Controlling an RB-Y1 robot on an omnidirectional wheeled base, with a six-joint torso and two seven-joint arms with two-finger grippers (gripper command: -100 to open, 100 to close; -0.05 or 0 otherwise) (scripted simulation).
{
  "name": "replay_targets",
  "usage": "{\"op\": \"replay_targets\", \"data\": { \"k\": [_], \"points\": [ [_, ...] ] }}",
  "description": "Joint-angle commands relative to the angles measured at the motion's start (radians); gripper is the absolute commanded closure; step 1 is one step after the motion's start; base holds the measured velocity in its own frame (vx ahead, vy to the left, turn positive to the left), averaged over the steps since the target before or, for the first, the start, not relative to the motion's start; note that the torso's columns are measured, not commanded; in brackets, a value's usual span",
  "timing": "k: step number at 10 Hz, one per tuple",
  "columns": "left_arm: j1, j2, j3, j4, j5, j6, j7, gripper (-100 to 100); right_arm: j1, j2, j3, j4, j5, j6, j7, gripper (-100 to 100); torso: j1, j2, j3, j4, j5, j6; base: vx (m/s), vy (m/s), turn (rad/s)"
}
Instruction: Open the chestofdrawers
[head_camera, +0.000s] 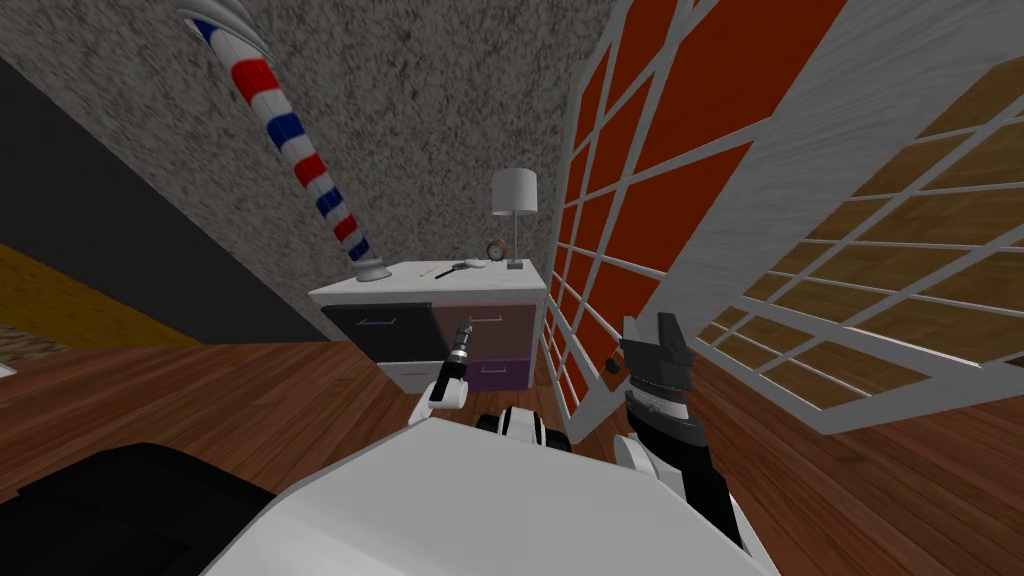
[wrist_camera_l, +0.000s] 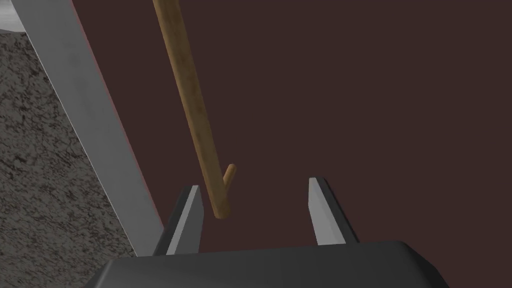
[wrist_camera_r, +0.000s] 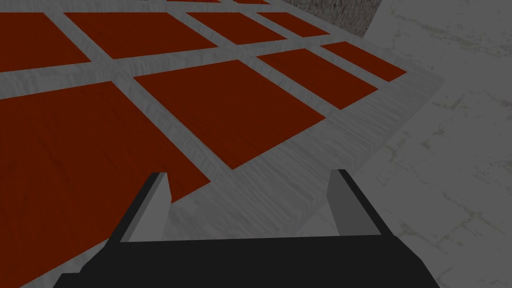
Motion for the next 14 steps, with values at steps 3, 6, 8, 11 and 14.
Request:
{"op": "replay_targets", "data": {
  "k": [3,6,8,11,14],
  "points": [
    [0.009,0.002,-0.008,-0.032,-0.001,0.018,0.002,100,0.000,0.000,0.000,0.000,0.000,0.000,0.000,0,0.001,-0.003,-0.002,-0.001,0.001,0.000,-0.159,-0.035,0.011],
    [0.010,0.044,-0.009,-0.034,-0.001,0.024,0.002,-100,0.000,0.000,0.000,0.000,0.000,0.000,0.000,0,0.003,-0.011,-0.006,-0.003,0.001,0.000,-0.085,-0.016,0.002],
    [0.010,0.098,-0.009,-0.031,-0.001,0.026,0.002,-100,0.000,0.000,0.000,0.000,0.000,0.000,0.000,0,0.003,-0.011,-0.007,-0.003,0.001,0.000,0.008,0.001,0.000],
    [0.008,0.154,-0.009,-0.026,-0.001,0.030,0.002,-100,0.000,0.000,0.000,0.000,0.000,0.000,0.000,0,0.001,-0.005,-0.003,-0.001,0.000,0.000,0.016,0.004,-0.001],
    [0.000,0.139,-0.004,-0.047,0.002,0.064,0.003,-100,0.000,0.000,0.000,0.000,0.000,0.000,0.000,0,0.002,-0.010,-0.005,-0.002,0.001,0.000,0.079,0.020,-0.005]
  ]
}}
